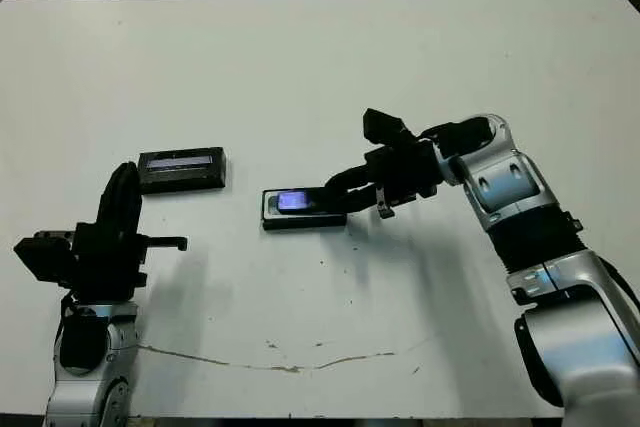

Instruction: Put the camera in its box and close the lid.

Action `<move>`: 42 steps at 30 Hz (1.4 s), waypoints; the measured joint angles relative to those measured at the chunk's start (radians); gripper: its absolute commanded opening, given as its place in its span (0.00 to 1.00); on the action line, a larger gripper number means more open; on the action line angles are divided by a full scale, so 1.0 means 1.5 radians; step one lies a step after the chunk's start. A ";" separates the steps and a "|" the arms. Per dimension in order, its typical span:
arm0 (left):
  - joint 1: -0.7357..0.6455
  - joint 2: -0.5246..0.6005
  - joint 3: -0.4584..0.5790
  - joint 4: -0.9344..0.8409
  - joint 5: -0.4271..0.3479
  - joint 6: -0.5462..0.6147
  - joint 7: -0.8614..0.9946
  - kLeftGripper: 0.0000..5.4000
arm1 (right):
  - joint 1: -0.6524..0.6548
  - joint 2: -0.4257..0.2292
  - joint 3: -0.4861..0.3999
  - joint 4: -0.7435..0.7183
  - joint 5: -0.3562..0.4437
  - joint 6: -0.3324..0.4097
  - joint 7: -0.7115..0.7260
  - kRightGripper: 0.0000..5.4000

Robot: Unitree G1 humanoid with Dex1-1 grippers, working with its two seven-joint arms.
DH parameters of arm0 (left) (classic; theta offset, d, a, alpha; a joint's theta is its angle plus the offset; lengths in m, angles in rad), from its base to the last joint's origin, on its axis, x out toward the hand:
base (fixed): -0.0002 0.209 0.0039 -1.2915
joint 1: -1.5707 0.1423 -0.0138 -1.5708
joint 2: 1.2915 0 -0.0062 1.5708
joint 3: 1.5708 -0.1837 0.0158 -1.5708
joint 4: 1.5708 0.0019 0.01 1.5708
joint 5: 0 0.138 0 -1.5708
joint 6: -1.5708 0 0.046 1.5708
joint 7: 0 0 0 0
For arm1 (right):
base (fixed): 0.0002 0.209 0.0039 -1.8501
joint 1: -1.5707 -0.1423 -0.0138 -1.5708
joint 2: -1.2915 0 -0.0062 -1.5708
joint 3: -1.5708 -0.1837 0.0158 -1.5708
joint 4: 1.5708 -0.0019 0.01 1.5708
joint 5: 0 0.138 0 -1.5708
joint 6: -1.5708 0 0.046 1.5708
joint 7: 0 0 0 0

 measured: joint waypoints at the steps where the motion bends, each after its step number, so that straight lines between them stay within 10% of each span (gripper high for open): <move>1: 0.000 0.000 0.000 0.000 0.000 0.000 0.000 0.00 | 0.000 0.000 0.000 0.002 -0.001 -0.003 0.001 0.10; 42: 0.014 -0.002 -0.007 0.001 -0.003 -0.001 0.004 0.00 | -0.088 0.073 0.051 0.108 -0.095 -0.028 0.015 0.19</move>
